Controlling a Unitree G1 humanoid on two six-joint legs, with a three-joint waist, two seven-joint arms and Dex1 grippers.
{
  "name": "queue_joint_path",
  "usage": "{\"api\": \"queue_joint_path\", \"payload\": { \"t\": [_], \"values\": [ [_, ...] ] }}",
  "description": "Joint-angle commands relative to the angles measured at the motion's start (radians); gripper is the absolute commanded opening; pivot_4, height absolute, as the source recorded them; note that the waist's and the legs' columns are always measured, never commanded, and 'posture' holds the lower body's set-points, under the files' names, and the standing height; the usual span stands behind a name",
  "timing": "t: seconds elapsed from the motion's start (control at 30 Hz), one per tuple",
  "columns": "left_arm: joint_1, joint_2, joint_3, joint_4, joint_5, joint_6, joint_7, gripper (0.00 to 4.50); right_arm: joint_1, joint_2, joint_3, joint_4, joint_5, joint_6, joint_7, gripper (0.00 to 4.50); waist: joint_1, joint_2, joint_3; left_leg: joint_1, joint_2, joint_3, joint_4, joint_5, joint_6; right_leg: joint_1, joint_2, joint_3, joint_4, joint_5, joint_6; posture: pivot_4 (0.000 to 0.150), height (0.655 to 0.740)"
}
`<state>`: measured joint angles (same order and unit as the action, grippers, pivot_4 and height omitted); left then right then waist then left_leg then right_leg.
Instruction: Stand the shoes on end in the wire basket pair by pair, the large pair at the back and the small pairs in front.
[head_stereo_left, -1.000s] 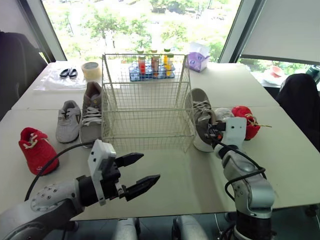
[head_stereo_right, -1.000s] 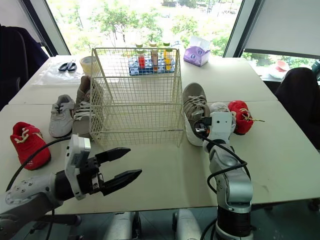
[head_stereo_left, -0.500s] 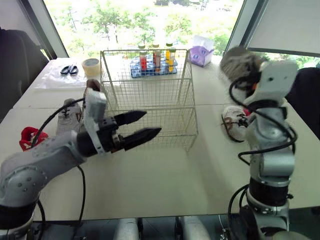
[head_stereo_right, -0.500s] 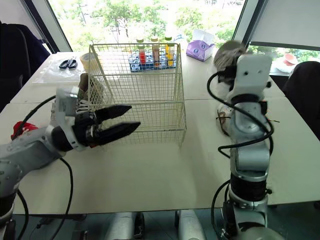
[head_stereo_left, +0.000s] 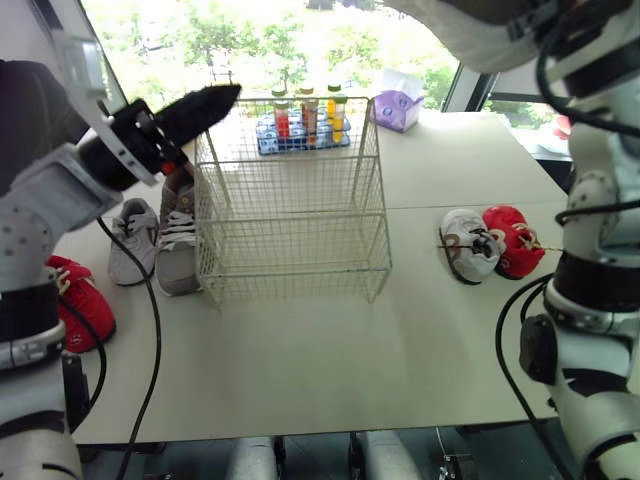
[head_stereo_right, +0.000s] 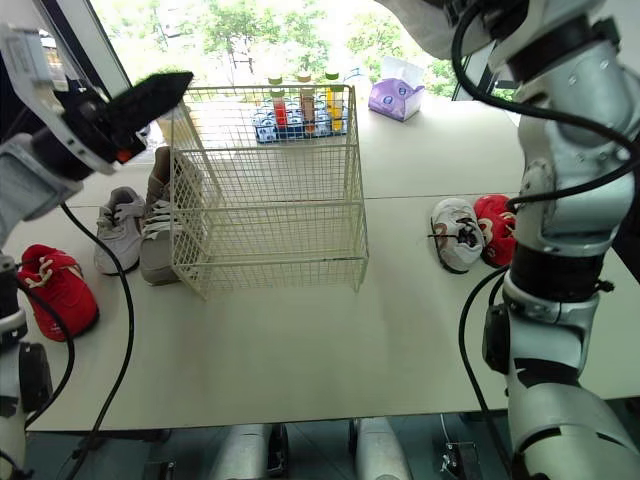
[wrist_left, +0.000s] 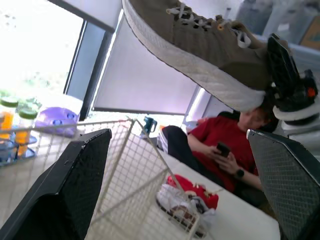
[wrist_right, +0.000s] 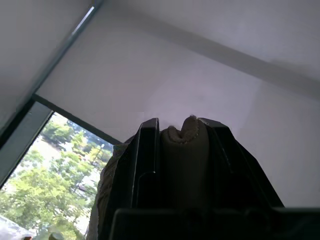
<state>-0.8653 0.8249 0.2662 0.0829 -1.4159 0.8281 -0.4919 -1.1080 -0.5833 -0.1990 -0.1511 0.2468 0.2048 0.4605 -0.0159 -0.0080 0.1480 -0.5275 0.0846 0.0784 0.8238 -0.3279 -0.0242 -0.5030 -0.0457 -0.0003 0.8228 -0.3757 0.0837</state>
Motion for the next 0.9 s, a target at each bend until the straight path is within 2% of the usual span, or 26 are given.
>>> {"api": "queue_joint_path", "payload": {
  "t": [0.03,0.23,0.43,0.73,0.9],
  "values": [
    [-0.082,0.024,0.059,0.109,-0.008,0.063,-0.131,4.5,-0.117,-0.032,-0.024,0.034,0.08,-0.04,0.082,1.12,0.002,0.0,0.0,-0.001,0.0,0.0,0.0,0.0,0.0,0.0,0.0,0.0,0.0,0.0,0.0,0.15,0.6552],
    [-0.199,0.067,0.028,0.295,0.156,0.096,-0.322,4.5,-0.196,-0.031,-0.018,0.073,0.177,-0.017,0.175,1.12,0.001,0.0,0.0,0.0,0.0,0.001,0.001,0.0,-0.001,0.0,-0.001,0.0,0.0,0.0,0.0,0.15,0.6552],
    [-0.33,0.034,0.011,0.437,0.272,0.131,-0.449,4.5,-0.18,-0.019,0.021,0.02,0.226,0.007,0.235,1.12,0.001,0.0,0.0,-0.001,0.0,0.001,0.001,0.001,-0.001,0.0,-0.001,0.0,0.0,0.0,0.0,0.15,0.6552],
    [-0.431,-0.067,0.021,0.546,0.397,0.12,-0.514,4.5,-0.114,0.001,0.08,-0.084,0.253,0.031,0.277,1.12,-0.002,-0.001,0.0,-0.001,0.0,0.0,0.001,0.001,-0.002,0.0,-0.001,0.0,0.0,0.0,0.0,0.15,0.6552],
    [-0.448,-0.084,0.055,0.559,0.411,0.136,-0.537,4.5,-0.087,-0.011,0.102,-0.127,0.262,0.061,0.3,1.12,-0.002,0.0,0.0,-0.001,0.0,0.0,0.0,0.002,-0.004,0.0,-0.001,0.0,0.0,0.0,0.0,0.15,0.6552]
  ]
}}
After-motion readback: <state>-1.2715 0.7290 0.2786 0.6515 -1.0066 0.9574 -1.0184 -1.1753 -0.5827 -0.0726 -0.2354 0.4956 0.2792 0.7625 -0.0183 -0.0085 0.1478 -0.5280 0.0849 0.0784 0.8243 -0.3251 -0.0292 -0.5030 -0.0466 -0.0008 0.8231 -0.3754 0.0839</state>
